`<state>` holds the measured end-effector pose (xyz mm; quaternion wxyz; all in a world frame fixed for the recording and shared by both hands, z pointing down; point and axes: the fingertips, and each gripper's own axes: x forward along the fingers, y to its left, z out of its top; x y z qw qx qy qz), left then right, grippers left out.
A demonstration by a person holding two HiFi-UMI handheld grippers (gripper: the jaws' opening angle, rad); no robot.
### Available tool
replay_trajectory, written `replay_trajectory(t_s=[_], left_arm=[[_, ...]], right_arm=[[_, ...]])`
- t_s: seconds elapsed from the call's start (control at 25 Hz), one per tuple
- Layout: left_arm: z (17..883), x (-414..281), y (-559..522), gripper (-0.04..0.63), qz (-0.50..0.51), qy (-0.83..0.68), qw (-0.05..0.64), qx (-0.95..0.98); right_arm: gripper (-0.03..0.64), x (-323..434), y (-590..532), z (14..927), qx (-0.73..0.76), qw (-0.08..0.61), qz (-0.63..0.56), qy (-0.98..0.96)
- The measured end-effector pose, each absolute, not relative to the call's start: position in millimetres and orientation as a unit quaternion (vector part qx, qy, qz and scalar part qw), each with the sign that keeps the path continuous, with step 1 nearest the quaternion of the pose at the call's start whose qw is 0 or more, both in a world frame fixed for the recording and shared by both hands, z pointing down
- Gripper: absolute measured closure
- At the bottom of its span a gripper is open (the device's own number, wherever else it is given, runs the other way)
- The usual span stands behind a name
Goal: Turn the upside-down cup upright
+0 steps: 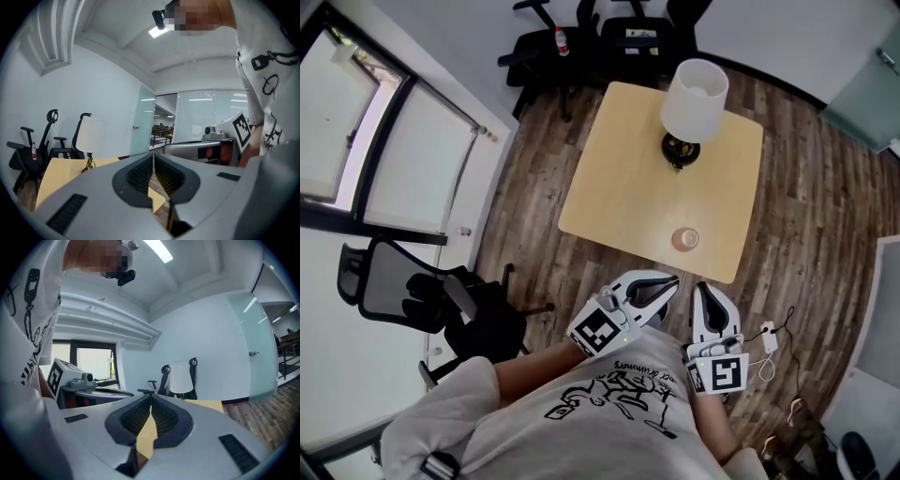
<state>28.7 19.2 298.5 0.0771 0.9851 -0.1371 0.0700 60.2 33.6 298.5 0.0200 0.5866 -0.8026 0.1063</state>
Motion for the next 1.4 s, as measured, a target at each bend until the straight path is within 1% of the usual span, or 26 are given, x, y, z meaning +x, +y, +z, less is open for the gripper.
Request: replay_trajectory(t_s=[0.44, 0.68, 0.84, 1.0, 1.24, 1.32, 1.4], left_arm=[[339.0, 41.7, 11.4, 0.577, 0.101, -0.131, 0.077, 0.983], [373.6, 48.8, 3.6, 0.573, 0.119, -0.128, 0.085, 0.981], [395.6, 55.8, -8.0, 0.512, 0.128, -0.125, 0.088, 0.98], [420.5, 60.5, -18.9, 0.483, 0.144, -0.124, 0.087, 0.978], [464.0, 74.2, -32.0, 0.383, 0.171, -0.12, 0.075, 0.975], [481.3, 78.2, -36.8, 0.363, 0.183, -0.122, 0.073, 0.973], [497.2, 81.3, -41.8, 0.359, 0.194, -0.127, 0.07, 0.97]], right_arm=[[0.592, 74.9, 16.6, 334.4, 0.57, 0.038, 0.107, -0.813], [0.592, 86.3, 9.2, 368.7, 0.573, 0.05, 0.117, -0.81], [0.592, 97.7, -0.1, 385.4, 0.575, 0.054, 0.116, -0.808], [0.592, 109.4, -11.8, 400.0, 0.576, 0.056, 0.109, -0.808], [0.592, 124.6, -21.9, 429.9, 0.581, 0.059, 0.111, -0.804], [0.592, 126.5, -22.3, 443.3, 0.584, 0.059, 0.114, -0.802], [0.592, 126.7, -21.1, 456.5, 0.586, 0.062, 0.119, -0.799]])
